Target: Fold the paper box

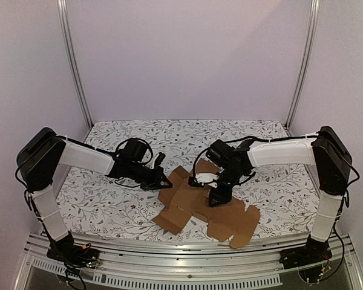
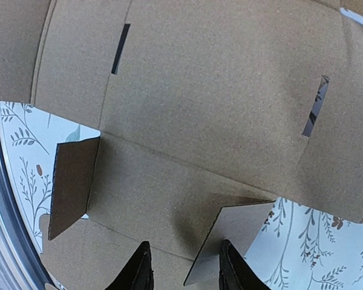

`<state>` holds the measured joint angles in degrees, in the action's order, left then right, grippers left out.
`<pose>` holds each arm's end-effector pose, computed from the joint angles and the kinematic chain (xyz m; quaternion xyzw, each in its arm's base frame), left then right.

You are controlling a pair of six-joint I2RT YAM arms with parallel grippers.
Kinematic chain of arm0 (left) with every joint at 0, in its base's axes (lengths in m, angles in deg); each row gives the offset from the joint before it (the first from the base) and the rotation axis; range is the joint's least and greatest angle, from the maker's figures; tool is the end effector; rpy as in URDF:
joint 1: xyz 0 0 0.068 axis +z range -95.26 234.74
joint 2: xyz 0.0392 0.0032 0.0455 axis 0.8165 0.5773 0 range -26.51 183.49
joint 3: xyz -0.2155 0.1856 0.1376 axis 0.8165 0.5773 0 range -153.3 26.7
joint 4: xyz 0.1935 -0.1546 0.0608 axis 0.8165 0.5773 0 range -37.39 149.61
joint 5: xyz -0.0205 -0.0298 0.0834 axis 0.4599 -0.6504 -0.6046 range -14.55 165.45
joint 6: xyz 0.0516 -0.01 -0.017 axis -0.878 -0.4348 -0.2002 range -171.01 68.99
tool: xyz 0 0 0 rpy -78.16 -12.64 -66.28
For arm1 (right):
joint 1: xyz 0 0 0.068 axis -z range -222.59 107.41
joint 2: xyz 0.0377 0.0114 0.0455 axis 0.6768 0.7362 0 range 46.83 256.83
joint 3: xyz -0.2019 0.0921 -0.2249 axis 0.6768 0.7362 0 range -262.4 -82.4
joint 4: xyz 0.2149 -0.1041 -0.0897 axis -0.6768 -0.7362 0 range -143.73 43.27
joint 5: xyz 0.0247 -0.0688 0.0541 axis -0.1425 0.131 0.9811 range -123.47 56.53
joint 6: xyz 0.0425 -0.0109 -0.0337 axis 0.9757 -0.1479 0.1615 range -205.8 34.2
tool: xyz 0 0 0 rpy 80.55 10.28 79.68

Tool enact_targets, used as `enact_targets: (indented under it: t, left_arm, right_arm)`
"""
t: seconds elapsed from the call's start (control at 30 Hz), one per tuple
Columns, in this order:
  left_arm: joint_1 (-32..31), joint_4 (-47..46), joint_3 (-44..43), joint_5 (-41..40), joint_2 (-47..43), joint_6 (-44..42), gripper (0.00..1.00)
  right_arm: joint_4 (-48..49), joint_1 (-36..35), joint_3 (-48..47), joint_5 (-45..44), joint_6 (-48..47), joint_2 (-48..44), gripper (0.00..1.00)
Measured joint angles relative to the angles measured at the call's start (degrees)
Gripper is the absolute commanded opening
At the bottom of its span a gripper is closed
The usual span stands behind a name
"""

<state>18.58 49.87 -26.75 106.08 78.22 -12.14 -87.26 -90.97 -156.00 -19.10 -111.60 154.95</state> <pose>0.2830 -0.2306 0.1838 0.0722 0.9040 -0.4039 0.1204 0.2420 0.2862 0.2144 -0.6063 0.7749 0.1469 0.1023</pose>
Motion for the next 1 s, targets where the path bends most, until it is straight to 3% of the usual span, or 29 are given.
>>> enact_targets:
  t: [0.27,0.5,0.7,0.87,1.0]
  left_arm:
    - [0.3,0.5,-0.2,0.7,0.7,-0.5,0.00]
    - [1.7,3.2,-5.0,-2.4,1.0,-2.9,0.26]
    - [2.7,7.8,-7.5,-7.6,-2.8,-5.9,0.33]
    - [-1.0,12.1,-7.0,-13.2,-16.5,-9.0,0.21]
    - [-12.4,11.6,-4.7,-17.4,-24.3,-9.6,0.04]
  right_arm:
    - [-1.2,0.2,-2.0,3.4,1.4,5.2,0.41]
    - [-4.4,3.3,-5.8,10.3,3.8,8.6,0.45]
    - [-6.1,6.1,-7.1,17.0,5.2,10.5,0.45]
    - [-6.7,7.4,-7.5,19.9,6.5,11.4,0.44]
    - [-6.9,7.7,-7.8,20.7,7.3,11.8,0.43]
